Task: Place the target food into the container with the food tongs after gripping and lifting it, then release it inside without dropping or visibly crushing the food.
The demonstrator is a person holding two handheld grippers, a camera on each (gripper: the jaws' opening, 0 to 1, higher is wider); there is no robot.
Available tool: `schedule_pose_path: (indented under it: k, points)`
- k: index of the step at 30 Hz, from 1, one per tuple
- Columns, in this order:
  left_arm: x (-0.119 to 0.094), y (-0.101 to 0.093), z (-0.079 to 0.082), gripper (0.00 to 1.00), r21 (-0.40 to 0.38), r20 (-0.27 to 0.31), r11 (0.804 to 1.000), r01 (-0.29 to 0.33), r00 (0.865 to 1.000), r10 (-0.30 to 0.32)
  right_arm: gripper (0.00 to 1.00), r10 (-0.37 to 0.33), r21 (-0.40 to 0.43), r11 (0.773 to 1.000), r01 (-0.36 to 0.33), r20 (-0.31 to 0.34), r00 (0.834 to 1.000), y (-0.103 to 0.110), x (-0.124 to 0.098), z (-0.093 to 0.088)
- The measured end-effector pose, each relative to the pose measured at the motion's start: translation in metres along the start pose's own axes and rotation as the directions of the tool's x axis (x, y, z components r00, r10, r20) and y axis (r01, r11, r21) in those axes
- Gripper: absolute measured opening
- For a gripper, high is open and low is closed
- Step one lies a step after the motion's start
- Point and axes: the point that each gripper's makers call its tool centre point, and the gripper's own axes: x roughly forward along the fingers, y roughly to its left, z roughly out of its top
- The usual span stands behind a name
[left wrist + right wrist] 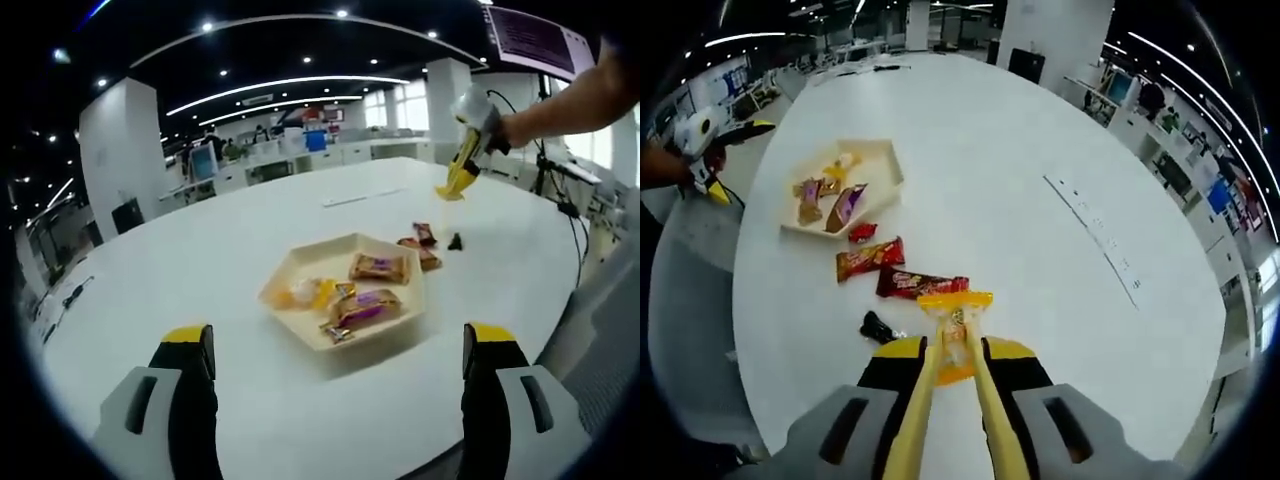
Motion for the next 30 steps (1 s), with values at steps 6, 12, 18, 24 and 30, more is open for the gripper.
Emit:
schedule_pose_path:
  k: [6, 12, 18, 24, 30]
  points:
    - [0.000, 0.000, -0.001, 0.99, 0.004, -0.001, 1.000, 0.001, 1.000, -0.001, 0.20, -0.002, -0.010, 1.000, 0.002, 0.001, 1.000, 0.002, -0.005, 0.005]
    - [0.001, -0.001, -0.002, 0.99, 0.014, -0.008, 1.000, -0.001, 1.000, 0.001, 0.20, -0.004, -0.011, 1.000, 0.004, 0.007, 1.000, 0.000, -0.011, 0.012]
    - [0.001, -0.002, -0.002, 0.99, 0.023, -0.010, 1.000, 0.000, 1.000, 0.000, 0.20, -0.001, -0.020, 1.000, 0.001, 0.006, 1.000, 0.003, -0.014, 0.018]
    - [0.001, -0.002, -0.002, 0.99, 0.033, -0.014, 0.999, -0.001, 1.000, 0.001, 0.20, 0.001, -0.033, 0.999, 0.000, 0.005, 1.000, 0.011, -0.015, 0.024]
    - [0.001, -0.003, -0.003, 0.99, 0.038, -0.014, 0.999, 0.004, 1.000, -0.003, 0.20, 0.004, -0.041, 0.999, -0.004, 0.003, 1.000, 0.016, -0.014, 0.036]
